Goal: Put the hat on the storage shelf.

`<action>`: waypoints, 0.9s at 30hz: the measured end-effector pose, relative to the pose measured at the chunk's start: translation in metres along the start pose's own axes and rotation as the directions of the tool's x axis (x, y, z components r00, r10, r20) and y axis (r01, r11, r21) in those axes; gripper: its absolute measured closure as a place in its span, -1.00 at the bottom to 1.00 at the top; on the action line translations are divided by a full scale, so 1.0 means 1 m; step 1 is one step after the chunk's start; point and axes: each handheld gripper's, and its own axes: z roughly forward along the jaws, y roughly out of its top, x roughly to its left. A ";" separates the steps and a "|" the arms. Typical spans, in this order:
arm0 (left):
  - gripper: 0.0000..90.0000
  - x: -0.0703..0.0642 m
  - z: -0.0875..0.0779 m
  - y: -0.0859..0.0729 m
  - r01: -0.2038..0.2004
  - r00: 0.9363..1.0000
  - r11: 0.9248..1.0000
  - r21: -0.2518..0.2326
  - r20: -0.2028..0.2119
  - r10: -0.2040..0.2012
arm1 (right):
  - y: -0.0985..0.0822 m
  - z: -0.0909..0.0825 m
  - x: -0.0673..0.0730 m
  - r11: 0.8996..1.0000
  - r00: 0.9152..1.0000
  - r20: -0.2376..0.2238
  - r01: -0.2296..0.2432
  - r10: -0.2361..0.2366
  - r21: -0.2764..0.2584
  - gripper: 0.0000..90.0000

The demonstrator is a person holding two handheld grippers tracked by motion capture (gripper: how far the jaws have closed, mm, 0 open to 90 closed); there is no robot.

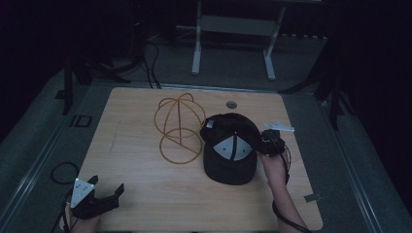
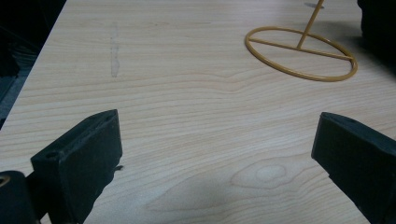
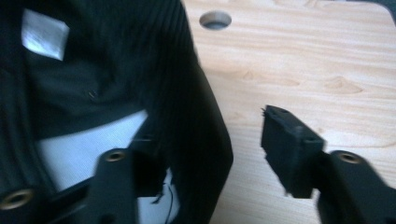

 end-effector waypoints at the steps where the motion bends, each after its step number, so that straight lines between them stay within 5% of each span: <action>1: -0.94 0.000 0.000 0.000 -0.001 1.000 1.000 0.000 -0.003 0.001 | -0.001 0.001 0.001 1.000 1.000 -0.008 0.012 -0.012 0.012 0.61; 4: -0.94 0.000 0.000 0.000 0.005 1.000 1.000 0.001 -0.003 -0.005 | -0.002 0.001 0.004 1.000 0.999 0.021 0.031 -0.031 0.004 0.94; 27: -0.94 -0.004 0.001 0.001 0.002 1.000 1.000 0.010 0.025 -0.002 | 0.019 -0.043 0.000 0.986 0.999 -0.030 -0.032 0.027 -0.162 0.97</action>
